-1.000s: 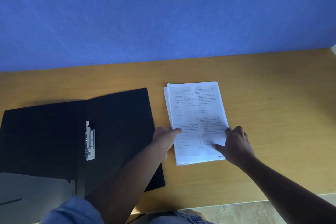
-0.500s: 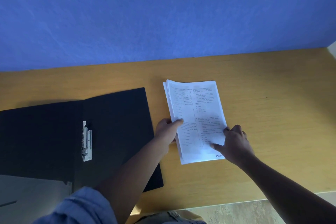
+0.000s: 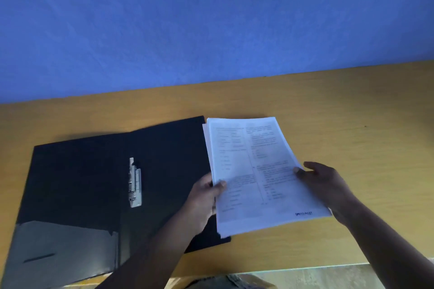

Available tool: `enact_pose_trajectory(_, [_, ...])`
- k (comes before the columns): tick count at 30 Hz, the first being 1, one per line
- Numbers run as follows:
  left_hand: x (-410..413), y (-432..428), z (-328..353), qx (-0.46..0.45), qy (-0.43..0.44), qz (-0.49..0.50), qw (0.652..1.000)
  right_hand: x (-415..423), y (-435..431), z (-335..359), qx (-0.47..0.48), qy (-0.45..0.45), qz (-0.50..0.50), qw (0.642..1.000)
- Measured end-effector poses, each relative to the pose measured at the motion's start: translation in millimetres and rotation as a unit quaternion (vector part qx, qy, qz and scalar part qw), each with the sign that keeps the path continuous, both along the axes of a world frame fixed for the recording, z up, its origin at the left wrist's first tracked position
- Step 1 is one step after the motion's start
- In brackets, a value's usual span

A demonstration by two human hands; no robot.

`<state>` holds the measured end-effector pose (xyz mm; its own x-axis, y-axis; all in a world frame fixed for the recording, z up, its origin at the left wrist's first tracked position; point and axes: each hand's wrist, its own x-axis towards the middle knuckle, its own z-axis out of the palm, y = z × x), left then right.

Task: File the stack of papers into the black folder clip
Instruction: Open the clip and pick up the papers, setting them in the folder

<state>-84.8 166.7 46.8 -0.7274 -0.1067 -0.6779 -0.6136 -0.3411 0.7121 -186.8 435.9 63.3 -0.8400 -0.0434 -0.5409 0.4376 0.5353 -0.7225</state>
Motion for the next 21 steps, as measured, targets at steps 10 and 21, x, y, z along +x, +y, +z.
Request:
enact_pose_trajectory(10, [71, -82, 12, -0.025, 0.037, -0.018, 0.999, 55, -95, -4, -0.275, -0.093, 0.019, 0.957])
enact_pose_trajectory(21, [80, -156, 45, -0.051, 0.167, 0.076, 0.982, 79, -191, 16, -0.250, 0.040, 0.055, 0.966])
